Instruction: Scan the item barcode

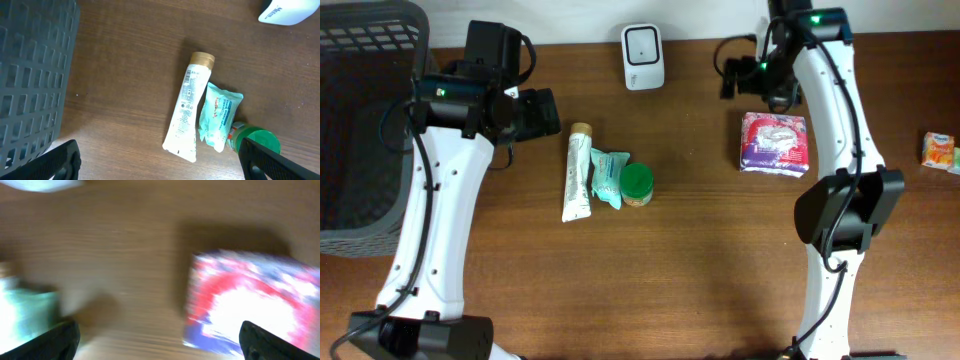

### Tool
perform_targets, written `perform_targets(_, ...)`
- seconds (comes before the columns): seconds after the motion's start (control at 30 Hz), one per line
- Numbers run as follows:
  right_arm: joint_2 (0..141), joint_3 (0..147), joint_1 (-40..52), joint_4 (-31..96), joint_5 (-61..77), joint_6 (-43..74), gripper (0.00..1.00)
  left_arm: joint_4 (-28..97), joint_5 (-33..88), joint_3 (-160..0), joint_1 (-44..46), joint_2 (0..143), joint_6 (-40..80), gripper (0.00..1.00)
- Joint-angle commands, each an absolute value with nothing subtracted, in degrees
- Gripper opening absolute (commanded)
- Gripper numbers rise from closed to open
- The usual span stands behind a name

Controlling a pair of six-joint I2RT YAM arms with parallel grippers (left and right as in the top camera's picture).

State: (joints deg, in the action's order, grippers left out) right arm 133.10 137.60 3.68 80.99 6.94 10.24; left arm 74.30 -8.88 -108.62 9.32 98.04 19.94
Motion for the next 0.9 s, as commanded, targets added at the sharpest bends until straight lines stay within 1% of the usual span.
perform_targets(0.0,132.6,130.5,3.4,81.7,-7.1,12.3,1.00,74.3,-9.3,-108.6,9.6,98.1,19.7,0.99)
perform_targets(0.03,132.6,128.2,3.7,81.6,-7.2,12.3,1.00,74.3,-9.3,-108.6,9.6,98.1,19.7,0.99)
perform_targets(0.1,132.6,122.5,4.7,79.7,-7.4,12.5,0.95,74.3,-9.3,-108.6,9.6,98.1,19.7,0.99)
perform_targets(0.13,132.6,121.0,5.2,78.6,-8.2,12.5,0.95,74.3,-9.3,-108.6,9.6,98.1,19.7,0.99)
perform_targets(0.2,132.6,117.1,7.9,74.9,-15.2,15.0,0.95,74.3,-9.3,-108.6,9.6,98.1,19.7,0.99)
perform_targets(0.27,132.6,114.7,10.8,73.4,-25.1,21.7,0.95,74.3,-9.3,-108.6,9.6,98.1,19.7,0.99)
perform_targets(0.3,132.6,114.1,12.0,73.3,-28.7,24.6,0.93,74.3,-9.3,-108.6,9.6,98.1,19.7,0.99)
perform_targets(0.33,132.6,113.8,12.7,73.0,-30.4,26.2,0.89,74.3,-9.3,-108.6,9.6,98.1,19.7,0.99)
perform_targets(0.4,132.7,113.4,13.5,72.2,-32.4,29.0,0.75,74.3,-9.3,-108.6,9.6,98.1,19.7,0.99)
perform_targets(0.43,132.8,112.8,13.6,71.4,-32.4,29.3,0.73,74.3,-9.3,-108.6,9.6,98.1,19.7,0.99)
perform_targets(0.57,133.9,105.2,13.6,64.9,-32.4,29.2,0.73,74.3,-9.3,-108.6,9.6,98.1,19.7,0.99)
perform_targets(0.6,134.0,104.1,13.6,64.4,-32.4,29.2,0.72,74.3,-9.3,-108.6,9.6,98.1,19.7,0.99)
perform_targets(0.67,133.6,104.4,13.6,64.9,-29.4,27.3,0.56,74.3,-9.3,-108.6,9.6,98.1,19.7,0.99)
perform_targets(0.7,133.2,105.3,13.6,65.6,-27.0,26.2,0.36,74.3,-9.3,-108.6,9.6,98.1,19.7,0.99)
perform_targets(0.73,132.6,107.3,13.4,66.7,-24.1,25.7,0.24,74.3,-9.3,-108.6,9.6,98.1,19.7,0.99)
perform_targets(0.77,131.9,110.1,13.1,68.2,-21.1,24.4,0.19,74.3,-9.3,-108.6,9.6,98.1,19.7,0.99)
perform_targets(0.83,131.0,120.0,11.9,73.5,-11.1,18.8,0.14,74.3,-9.3,-108.6,9.6,98.1,19.7,0.99)
perform_targets(0.87,131.0,125.2,11.0,76.2,-5.0,15.6,0.09,74.3,-9.3,-108.6,9.6,98.1,19.7,0.99)
